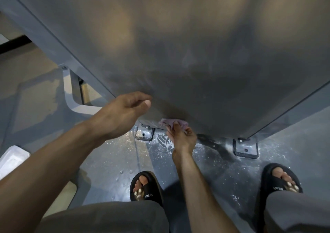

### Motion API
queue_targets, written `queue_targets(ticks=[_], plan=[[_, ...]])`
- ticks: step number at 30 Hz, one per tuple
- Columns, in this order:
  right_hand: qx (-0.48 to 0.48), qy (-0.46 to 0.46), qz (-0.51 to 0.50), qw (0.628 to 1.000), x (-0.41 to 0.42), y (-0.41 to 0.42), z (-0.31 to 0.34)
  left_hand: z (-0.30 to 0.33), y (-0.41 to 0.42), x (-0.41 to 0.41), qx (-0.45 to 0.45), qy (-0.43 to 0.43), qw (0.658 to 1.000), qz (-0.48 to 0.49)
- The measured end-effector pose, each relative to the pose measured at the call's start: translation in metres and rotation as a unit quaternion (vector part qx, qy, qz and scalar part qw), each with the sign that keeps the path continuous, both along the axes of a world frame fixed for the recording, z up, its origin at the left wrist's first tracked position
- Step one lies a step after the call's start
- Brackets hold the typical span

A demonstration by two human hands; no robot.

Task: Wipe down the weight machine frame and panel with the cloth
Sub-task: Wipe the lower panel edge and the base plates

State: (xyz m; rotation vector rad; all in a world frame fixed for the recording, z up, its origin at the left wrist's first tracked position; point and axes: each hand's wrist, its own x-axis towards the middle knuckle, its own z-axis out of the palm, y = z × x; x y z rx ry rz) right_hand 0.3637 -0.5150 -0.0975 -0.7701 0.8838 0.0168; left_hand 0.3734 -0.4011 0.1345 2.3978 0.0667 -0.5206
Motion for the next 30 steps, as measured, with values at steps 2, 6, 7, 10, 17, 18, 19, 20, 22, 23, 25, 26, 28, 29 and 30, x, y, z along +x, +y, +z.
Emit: queue_targets(ticks=[2, 6, 7, 10, 17, 18, 19, 20, 22, 23, 25, 26, 28, 29, 30], plan=[[-0.001, 0.033, 0.015, 0.999, 0.005, 0.003, -0.016, -0.002, 0.002, 0.0, 0.008, 0.0, 1.0, 0.004], [0.01, 0.091, 0.025, 0.996, 0.015, 0.007, -0.038, -0.006, 0.011, 0.002, 0.011, 0.005, 1.0, 0.021], [0.013, 0.104, 0.025, 0.994, 0.017, 0.008, -0.041, -0.007, 0.014, 0.002, 0.01, 0.002, 1.0, 0.026], [0.024, 0.128, 0.038, 0.991, 0.019, 0.007, -0.05, -0.009, 0.021, 0.003, 0.007, -0.005, 0.999, 0.032], [0.102, 0.092, 0.15, 0.979, 0.013, -0.005, -0.06, -0.007, 0.028, 0.002, 0.008, -0.001, 1.0, 0.029], [0.114, 0.088, 0.146, 0.979, 0.011, -0.004, -0.062, -0.007, 0.028, 0.002, 0.005, 0.0, 1.0, 0.031], [0.122, 0.081, 0.144, 0.979, 0.009, -0.004, -0.061, -0.006, 0.027, 0.003, 0.001, -0.001, 0.999, 0.035], [0.118, 0.07, 0.142, 0.98, 0.008, -0.003, -0.058, -0.006, 0.026, 0.003, -0.004, -0.004, 0.999, 0.039], [0.101, 0.05, 0.119, 0.986, 0.006, 0.001, -0.045, -0.005, 0.025, 0.003, -0.01, -0.009, 0.999, 0.046], [0.108, 0.054, 0.101, 0.988, 0.008, 0.003, -0.039, -0.005, 0.023, 0.003, -0.012, -0.008, 0.999, 0.048], [0.129, 0.063, 0.074, 0.987, 0.012, 0.006, -0.019, -0.003, 0.021, 0.001, -0.015, -0.007, 0.999, 0.051], [0.137, 0.057, 0.065, 0.987, 0.013, 0.008, -0.008, -0.003, 0.021, 0.0, -0.017, -0.008, 0.998, 0.053], [0.142, 0.039, 0.046, 0.988, 0.01, 0.011, 0.016, -0.002, 0.024, -0.002, -0.019, -0.012, 0.998, 0.052], [0.14, 0.022, 0.036, 0.989, 0.008, 0.012, 0.026, -0.002, 0.026, -0.003, -0.017, -0.013, 0.999, 0.048], [0.139, -0.002, 0.028, 0.99, 0.004, 0.012, 0.036, -0.002, 0.028, -0.004, -0.015, -0.011, 0.999, 0.045]])
